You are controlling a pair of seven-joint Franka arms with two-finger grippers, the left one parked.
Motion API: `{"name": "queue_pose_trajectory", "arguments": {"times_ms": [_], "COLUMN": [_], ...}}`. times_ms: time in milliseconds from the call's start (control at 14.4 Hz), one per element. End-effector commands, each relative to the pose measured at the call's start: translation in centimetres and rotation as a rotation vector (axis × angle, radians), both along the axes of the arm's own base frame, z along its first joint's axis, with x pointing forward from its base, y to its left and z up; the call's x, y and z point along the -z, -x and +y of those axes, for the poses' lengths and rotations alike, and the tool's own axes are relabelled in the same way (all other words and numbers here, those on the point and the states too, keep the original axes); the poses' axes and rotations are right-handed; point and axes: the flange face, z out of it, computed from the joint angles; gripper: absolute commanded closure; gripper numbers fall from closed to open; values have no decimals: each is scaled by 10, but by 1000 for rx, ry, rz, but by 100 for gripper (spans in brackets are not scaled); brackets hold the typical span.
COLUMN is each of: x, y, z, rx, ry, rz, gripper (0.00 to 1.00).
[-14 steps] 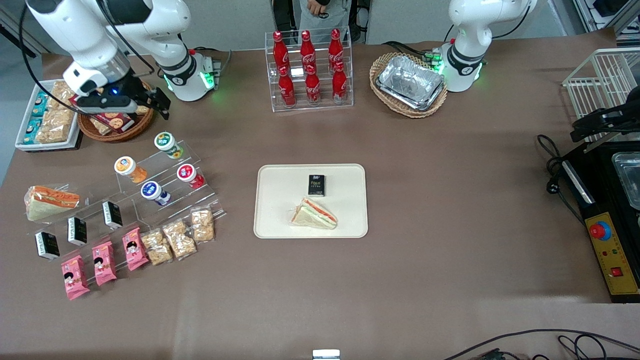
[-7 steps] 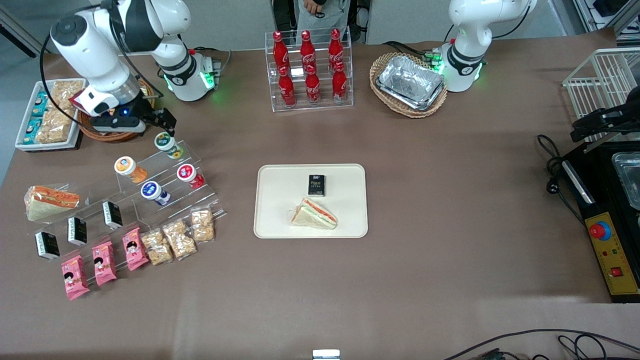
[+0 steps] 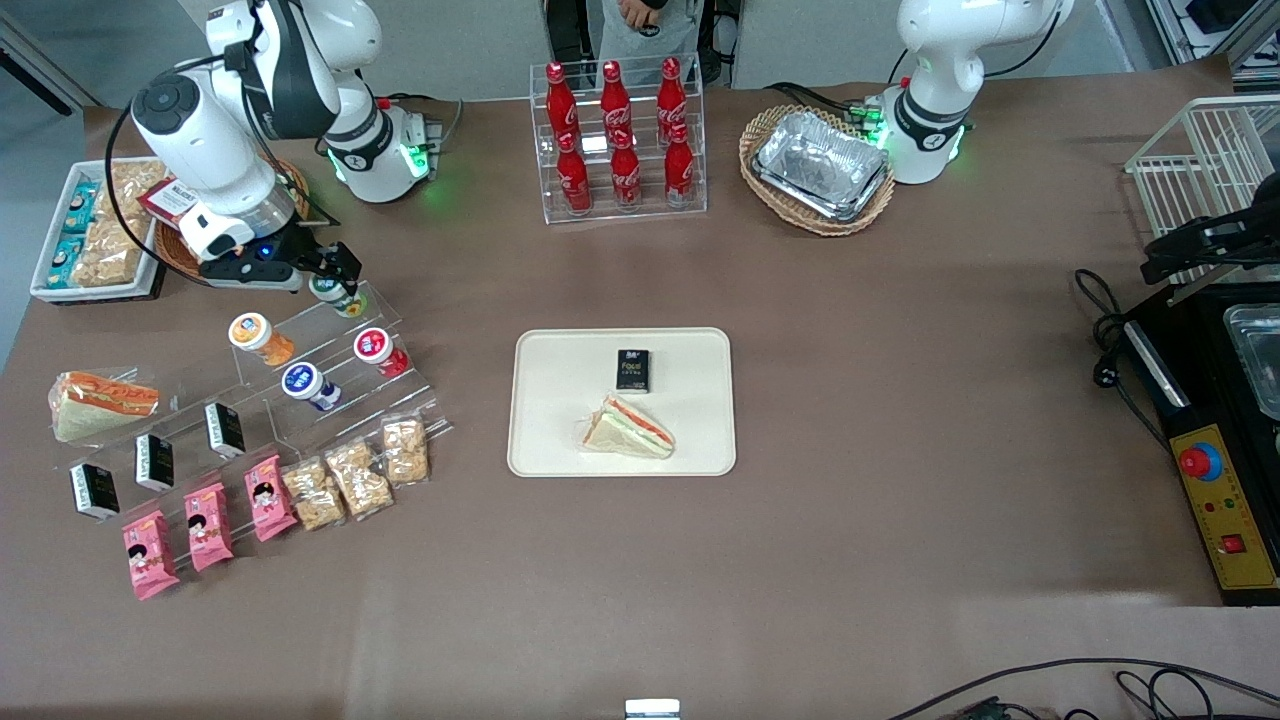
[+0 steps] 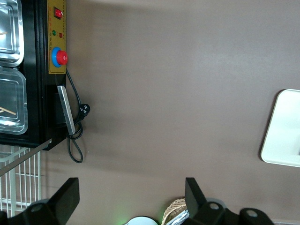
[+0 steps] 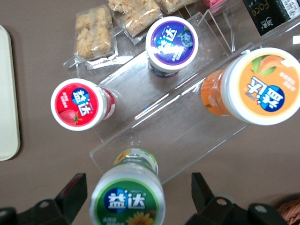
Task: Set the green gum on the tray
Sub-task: 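Close the right gripper on the green-label bottle and lift it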
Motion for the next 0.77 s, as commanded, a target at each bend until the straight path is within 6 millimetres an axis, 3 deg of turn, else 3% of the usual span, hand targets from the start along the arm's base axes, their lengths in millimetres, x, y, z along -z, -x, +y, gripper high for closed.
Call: {"name": "queue_pose_trajectory", "arguments": {"times_ms": [0, 278, 696], "x": [5, 3, -1], "y": [-1, 2, 8], "z": [1, 3, 10], "rx": [2, 5, -1], "ry": [7, 6, 2], "rz": [-11, 4, 23], "gripper": [1, 6, 30]}}
